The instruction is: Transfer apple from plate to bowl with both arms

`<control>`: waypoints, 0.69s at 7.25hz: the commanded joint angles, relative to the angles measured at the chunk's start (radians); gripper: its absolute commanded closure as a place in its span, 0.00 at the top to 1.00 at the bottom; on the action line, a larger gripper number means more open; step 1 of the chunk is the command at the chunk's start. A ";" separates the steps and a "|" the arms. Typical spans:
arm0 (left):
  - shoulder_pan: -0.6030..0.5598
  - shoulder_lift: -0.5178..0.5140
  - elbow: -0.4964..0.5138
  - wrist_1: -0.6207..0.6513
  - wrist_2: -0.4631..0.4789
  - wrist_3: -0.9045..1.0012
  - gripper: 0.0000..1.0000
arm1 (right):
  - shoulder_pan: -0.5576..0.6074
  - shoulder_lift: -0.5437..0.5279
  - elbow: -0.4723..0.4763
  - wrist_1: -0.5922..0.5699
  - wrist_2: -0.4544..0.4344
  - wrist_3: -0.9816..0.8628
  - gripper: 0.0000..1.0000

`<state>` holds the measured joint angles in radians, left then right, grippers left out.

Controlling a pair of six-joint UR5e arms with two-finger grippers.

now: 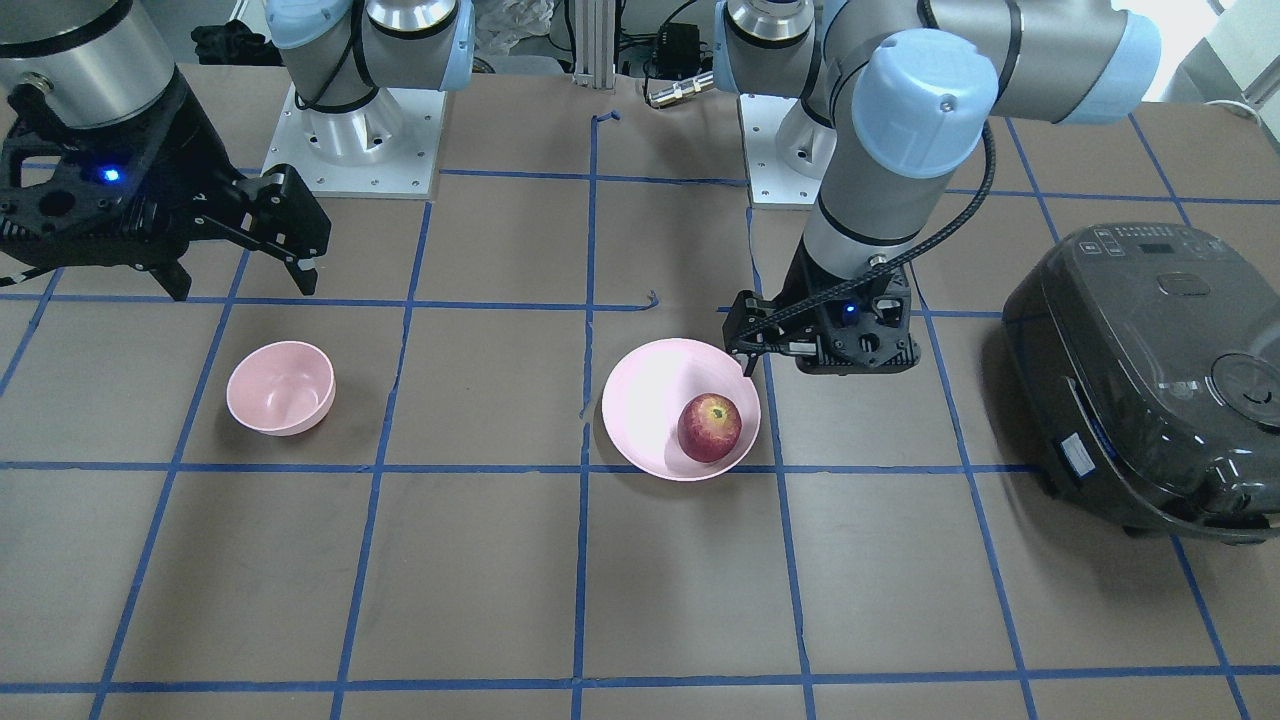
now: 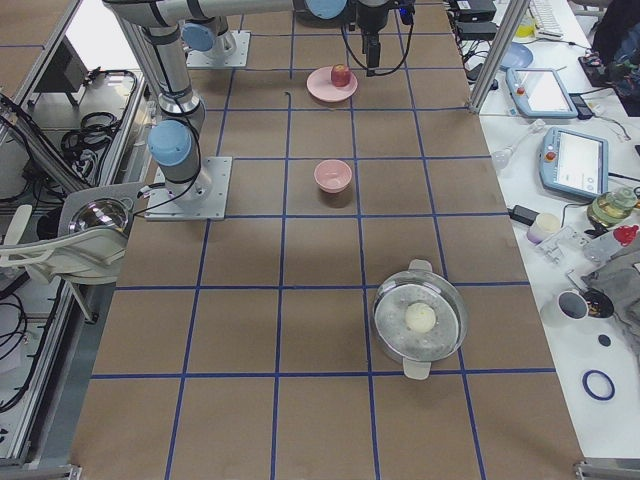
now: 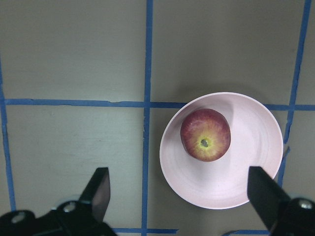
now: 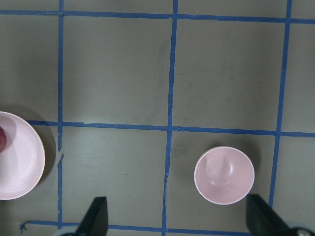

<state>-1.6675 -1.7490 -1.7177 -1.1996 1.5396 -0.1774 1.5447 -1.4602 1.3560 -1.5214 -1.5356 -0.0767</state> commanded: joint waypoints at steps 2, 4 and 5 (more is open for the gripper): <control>-0.029 -0.087 -0.167 0.284 -0.026 -0.057 0.94 | 0.002 0.000 0.000 0.001 0.000 0.002 1.00; -0.058 -0.124 -0.181 0.304 -0.021 -0.115 1.00 | 0.002 0.000 0.000 0.001 0.000 0.002 1.00; -0.063 -0.145 -0.184 0.302 -0.024 -0.116 1.00 | 0.002 0.000 0.000 0.001 0.000 0.002 1.00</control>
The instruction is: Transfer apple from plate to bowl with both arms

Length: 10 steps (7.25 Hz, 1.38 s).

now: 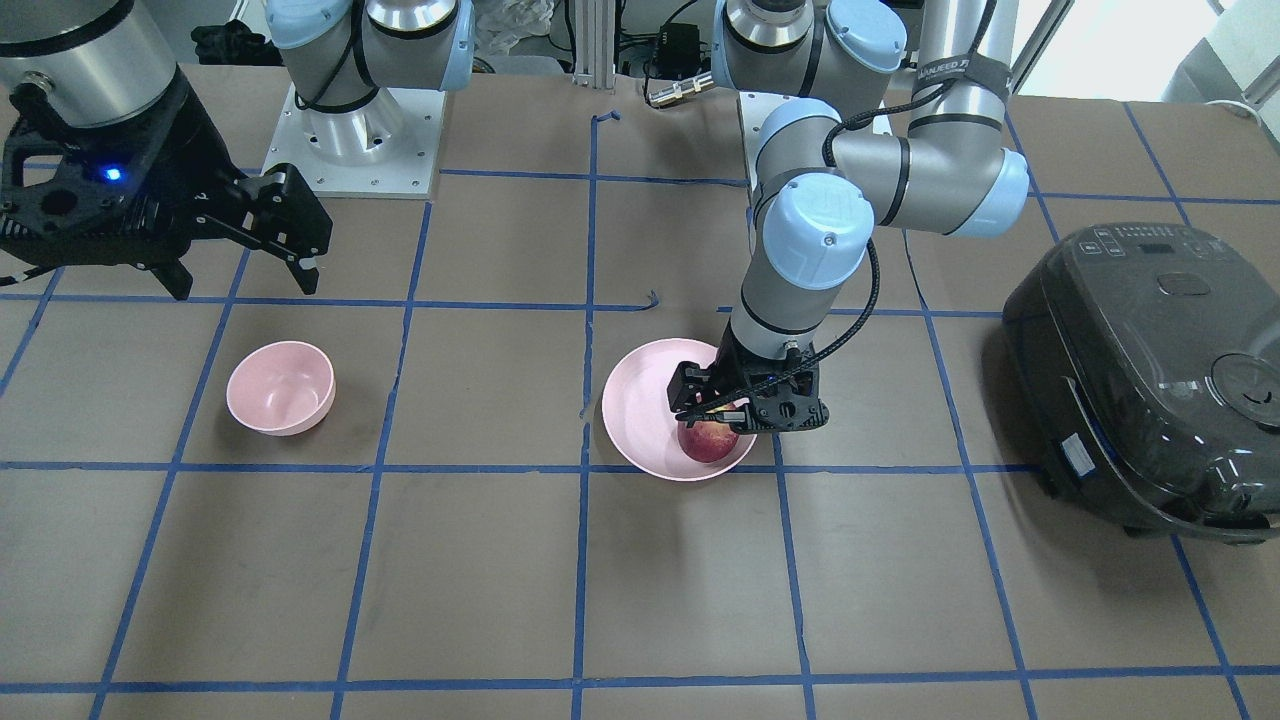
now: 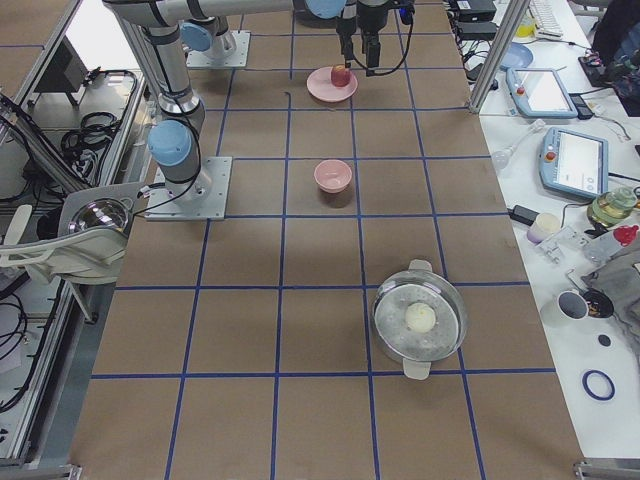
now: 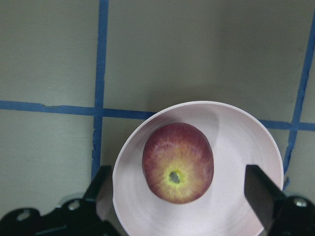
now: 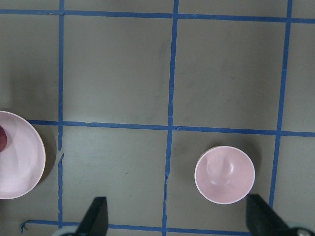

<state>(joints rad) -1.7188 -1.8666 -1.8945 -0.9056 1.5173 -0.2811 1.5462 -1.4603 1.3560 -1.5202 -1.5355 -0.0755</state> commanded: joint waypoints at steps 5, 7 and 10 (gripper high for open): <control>-0.015 -0.094 -0.006 0.010 0.007 -0.012 1.00 | 0.000 0.000 0.000 0.000 0.000 -0.001 1.00; -0.015 -0.109 -0.006 0.010 0.006 -0.012 1.00 | 0.000 0.000 0.000 0.000 0.002 0.000 1.00; -0.015 -0.114 -0.006 0.044 -0.003 -0.006 0.49 | 0.002 0.000 0.000 0.000 0.002 0.000 1.00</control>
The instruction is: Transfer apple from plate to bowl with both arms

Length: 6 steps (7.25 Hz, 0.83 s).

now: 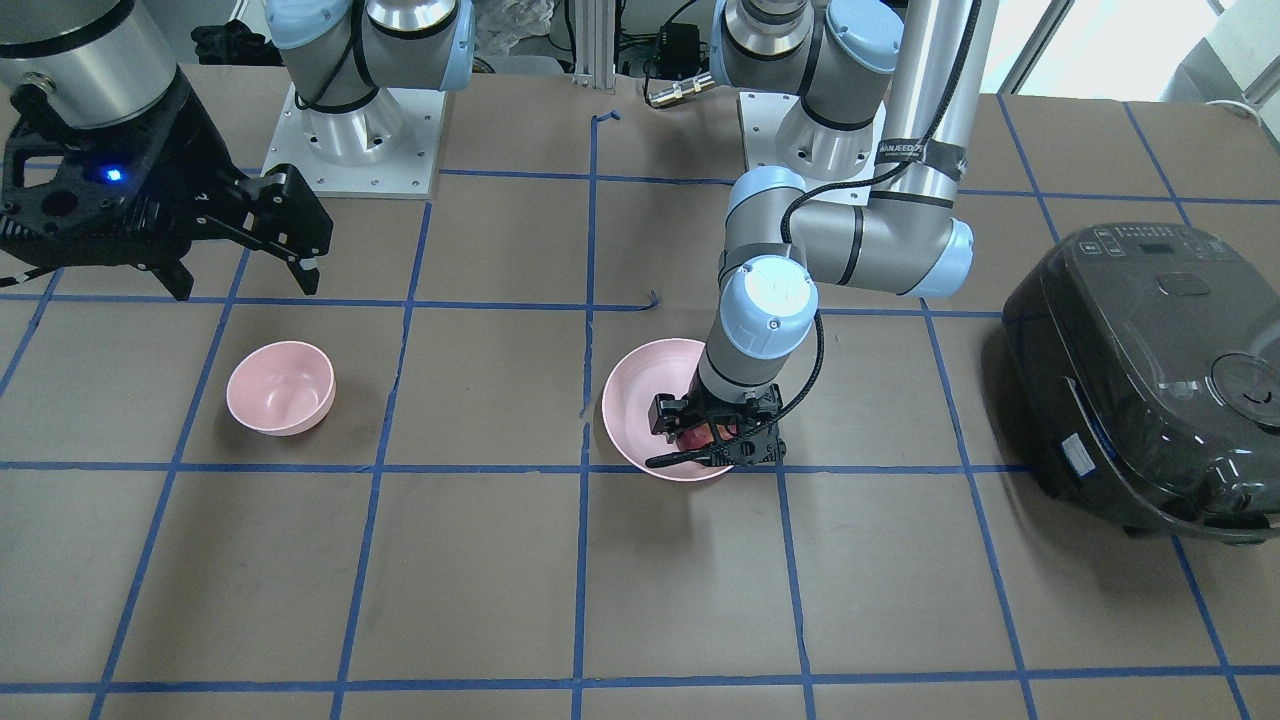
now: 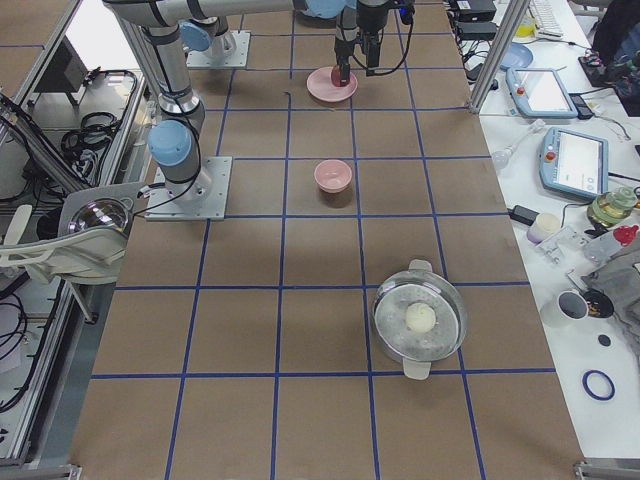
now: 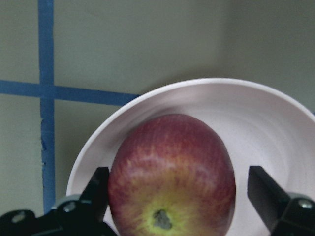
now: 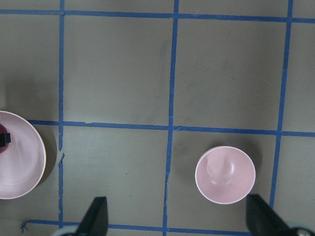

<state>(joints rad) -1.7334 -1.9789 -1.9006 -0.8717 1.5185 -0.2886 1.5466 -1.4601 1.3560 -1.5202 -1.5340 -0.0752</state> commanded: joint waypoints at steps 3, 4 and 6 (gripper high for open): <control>-0.003 0.021 0.005 0.019 -0.006 -0.006 0.06 | 0.003 0.001 0.000 0.000 0.000 0.000 1.00; -0.006 0.037 0.009 0.020 -0.009 -0.006 0.05 | 0.003 0.001 0.000 0.000 0.000 0.000 1.00; -0.008 0.061 0.066 0.011 -0.064 -0.039 0.05 | 0.003 0.001 0.000 -0.002 0.000 0.003 1.00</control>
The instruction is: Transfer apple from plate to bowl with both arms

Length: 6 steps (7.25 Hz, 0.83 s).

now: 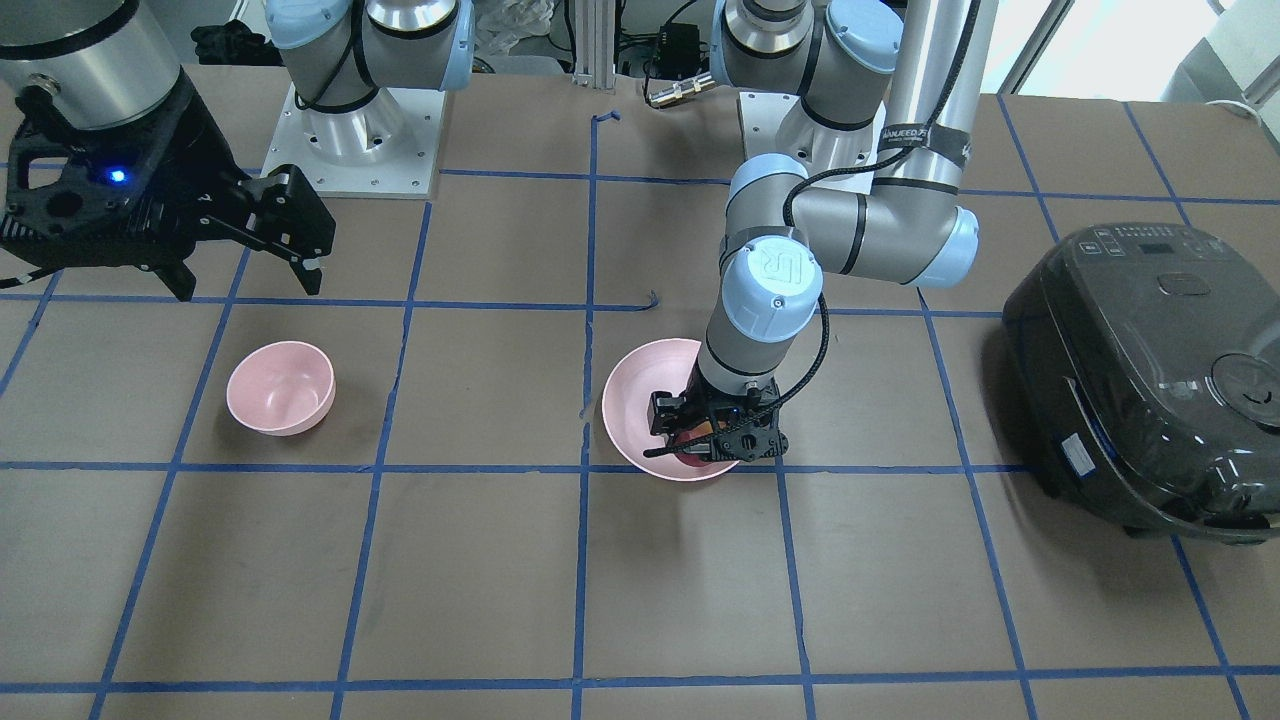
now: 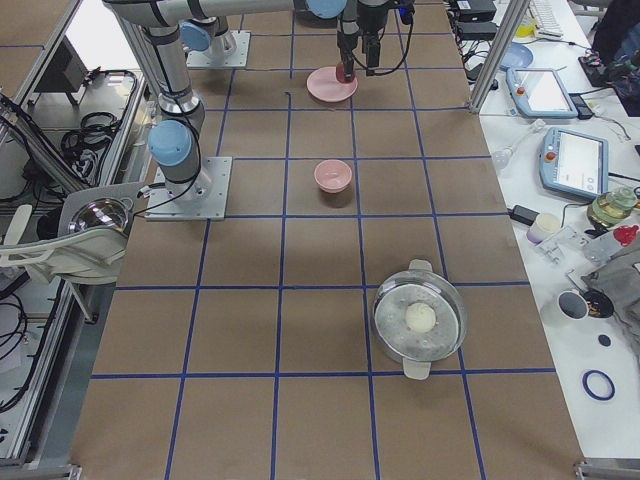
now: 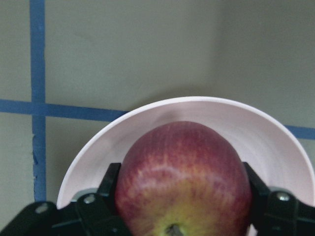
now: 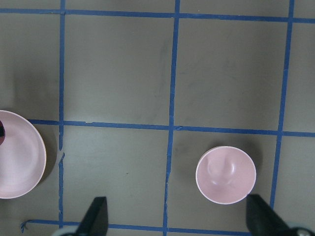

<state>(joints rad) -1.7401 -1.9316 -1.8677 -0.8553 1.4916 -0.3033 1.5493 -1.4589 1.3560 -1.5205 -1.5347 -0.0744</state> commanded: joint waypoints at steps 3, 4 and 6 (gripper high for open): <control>-0.019 0.029 0.064 -0.014 -0.040 -0.040 0.05 | -0.002 0.000 0.000 -0.001 -0.001 -0.002 1.00; -0.018 0.031 0.073 -0.016 -0.031 -0.033 0.05 | -0.002 0.000 0.000 -0.001 -0.001 -0.002 1.00; -0.025 0.051 0.073 -0.043 -0.031 -0.028 0.05 | -0.012 0.002 0.055 -0.001 -0.005 -0.039 1.00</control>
<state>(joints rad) -1.7599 -1.8973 -1.7977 -0.8784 1.4592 -0.3336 1.5441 -1.4578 1.3686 -1.5204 -1.5365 -0.0853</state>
